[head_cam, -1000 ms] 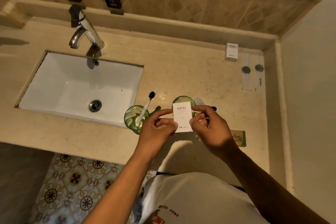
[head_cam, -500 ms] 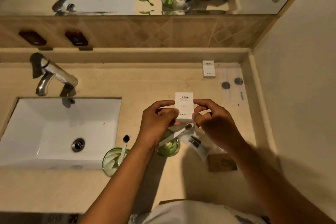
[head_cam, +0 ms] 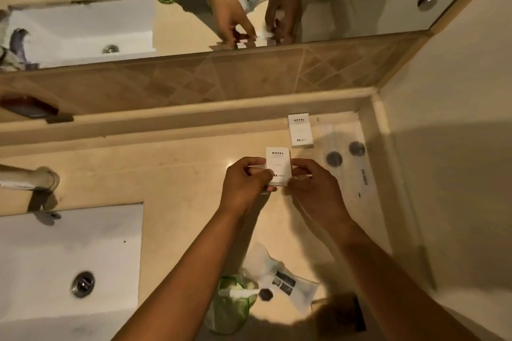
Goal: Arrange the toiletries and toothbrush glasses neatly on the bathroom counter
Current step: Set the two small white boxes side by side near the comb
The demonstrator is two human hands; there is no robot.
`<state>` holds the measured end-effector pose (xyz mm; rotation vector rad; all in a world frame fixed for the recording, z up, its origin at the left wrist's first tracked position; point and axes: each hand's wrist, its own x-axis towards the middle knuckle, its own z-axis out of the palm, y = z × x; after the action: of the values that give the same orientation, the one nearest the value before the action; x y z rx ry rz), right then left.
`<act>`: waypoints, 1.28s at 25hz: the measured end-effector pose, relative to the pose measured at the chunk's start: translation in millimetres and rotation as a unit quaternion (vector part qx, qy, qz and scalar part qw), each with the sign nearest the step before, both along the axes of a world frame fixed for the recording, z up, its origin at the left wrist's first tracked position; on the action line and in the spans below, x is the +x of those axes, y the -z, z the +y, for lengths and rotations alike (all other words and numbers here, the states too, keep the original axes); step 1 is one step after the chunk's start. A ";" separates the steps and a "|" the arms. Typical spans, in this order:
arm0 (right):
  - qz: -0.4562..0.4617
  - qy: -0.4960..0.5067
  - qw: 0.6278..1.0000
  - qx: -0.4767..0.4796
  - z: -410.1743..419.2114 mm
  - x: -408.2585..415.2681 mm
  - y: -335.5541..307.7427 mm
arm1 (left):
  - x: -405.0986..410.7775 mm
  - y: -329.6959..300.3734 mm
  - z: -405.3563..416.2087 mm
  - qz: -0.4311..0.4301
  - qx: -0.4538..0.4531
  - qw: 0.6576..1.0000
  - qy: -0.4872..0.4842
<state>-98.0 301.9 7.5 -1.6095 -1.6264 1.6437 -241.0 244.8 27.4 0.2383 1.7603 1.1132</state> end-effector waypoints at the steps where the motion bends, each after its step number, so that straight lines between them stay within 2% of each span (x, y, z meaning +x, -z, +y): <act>1: -0.012 -0.004 1.000 0.000 3.4 -3.2 7.3 | -0.6 6.8 6.7 0.003 -0.007 1.000 0.007; 4: -0.071 -0.031 0.996 0.044 13.7 -8.9 26.5 | -3.5 30.3 21.2 0.037 -0.034 0.998 0.039; 7: -0.106 -0.058 0.988 0.093 15.8 -10.0 38.4 | -5.5 47.3 23.6 0.112 -0.049 0.987 0.102; 9: -0.099 -0.081 0.975 0.179 13.7 -8.0 48.4 | -3.1 53.9 22.6 0.172 -0.056 0.974 0.135; 13: -0.114 -0.111 0.922 0.352 12.4 -2.6 57.4 | 3.0 61.0 16.2 0.285 -0.028 0.943 0.172; 14: -0.122 -0.107 0.908 0.387 15.6 -0.9 55.0 | 2.7 61.7 12.2 0.336 -0.005 0.921 0.197; 15: -0.124 -0.094 0.899 0.410 20.5 2.3 55.2 | 1.8 61.7 8.4 0.404 0.020 0.884 0.236; 17: -0.116 -0.050 0.921 0.368 35.1 7.1 54.1 | 0.6 63.3 2.8 0.524 0.060 0.790 0.313; 18: -0.113 -0.036 0.941 0.318 42.5 8.2 52.6 | 0.7 65.9 1.7 0.554 0.065 0.757 0.340; 20: -0.140 -0.047 0.959 0.242 54.5 6.5 51.0 | 1.5 73.6 3.5 0.572 0.054 0.732 0.367; 24: -0.202 -0.104 0.948 0.225 70.8 -9.1 48.2 | -2.4 82.2 17.7 0.550 0.072 0.752 0.357; 32: -0.208 -0.109 0.945 0.228 82.5 -18.4 50.9 | -18.3 84.5 59.9 0.521 0.092 0.788 0.316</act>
<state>-116.4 384.5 -43.3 -1.6368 -2.2598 0.9289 -259.3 304.8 -57.1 1.7027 2.1829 0.6320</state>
